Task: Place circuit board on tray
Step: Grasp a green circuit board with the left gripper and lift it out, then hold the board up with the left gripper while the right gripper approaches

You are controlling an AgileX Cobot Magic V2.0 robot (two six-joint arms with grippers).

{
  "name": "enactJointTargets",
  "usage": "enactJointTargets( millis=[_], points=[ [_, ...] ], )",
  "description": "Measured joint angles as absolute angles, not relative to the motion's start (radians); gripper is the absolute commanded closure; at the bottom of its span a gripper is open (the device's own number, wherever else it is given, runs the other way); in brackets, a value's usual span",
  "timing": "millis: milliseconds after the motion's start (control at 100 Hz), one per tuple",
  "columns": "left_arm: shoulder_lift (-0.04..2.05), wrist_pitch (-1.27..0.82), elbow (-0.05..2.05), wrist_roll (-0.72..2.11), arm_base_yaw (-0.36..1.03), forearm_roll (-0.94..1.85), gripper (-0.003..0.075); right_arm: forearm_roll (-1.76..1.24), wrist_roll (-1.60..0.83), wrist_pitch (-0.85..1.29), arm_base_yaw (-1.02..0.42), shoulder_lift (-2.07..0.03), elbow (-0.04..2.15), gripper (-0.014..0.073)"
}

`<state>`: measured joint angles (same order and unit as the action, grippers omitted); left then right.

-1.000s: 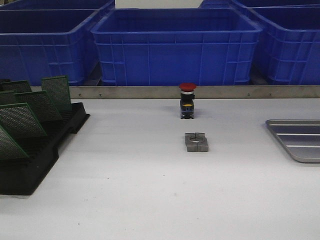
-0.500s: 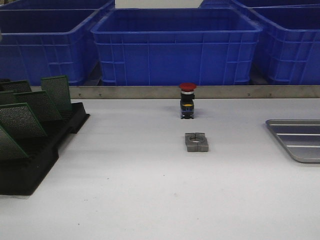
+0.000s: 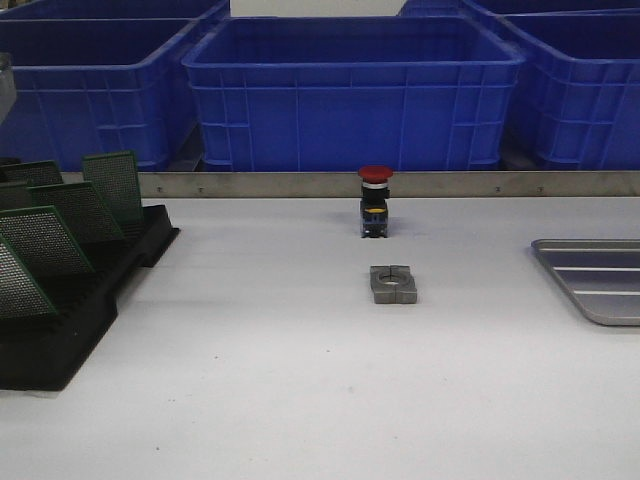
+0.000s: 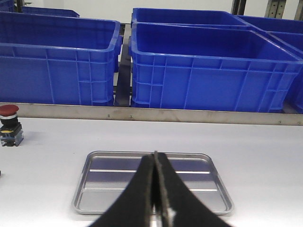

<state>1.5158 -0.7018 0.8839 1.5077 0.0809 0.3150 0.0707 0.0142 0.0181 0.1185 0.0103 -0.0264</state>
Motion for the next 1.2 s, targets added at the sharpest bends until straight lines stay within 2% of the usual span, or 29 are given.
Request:
enactJointTargets(
  millis=[320,550,890,1199],
  points=[
    [1.378,-0.784,0.912,1.489,0.081,0.308,0.0741,0.071,0.014,0.018,0.118,0.010,-0.026,0.0706],
    [1.311,-0.821,0.912,1.496,0.100,0.607,0.0741,0.071,0.014,0.018,0.118,0.010,-0.026,0.0706],
    [1.342,-0.812,0.912,1.578,0.308,0.916,0.0741,0.071,0.014,0.018,0.118,0.010,-0.026,0.0706],
    [1.417,-0.807,0.912,1.583,0.458,1.026,0.0741,0.071,0.014,0.018,0.118,0.010,-0.026,0.0706]
  ],
)
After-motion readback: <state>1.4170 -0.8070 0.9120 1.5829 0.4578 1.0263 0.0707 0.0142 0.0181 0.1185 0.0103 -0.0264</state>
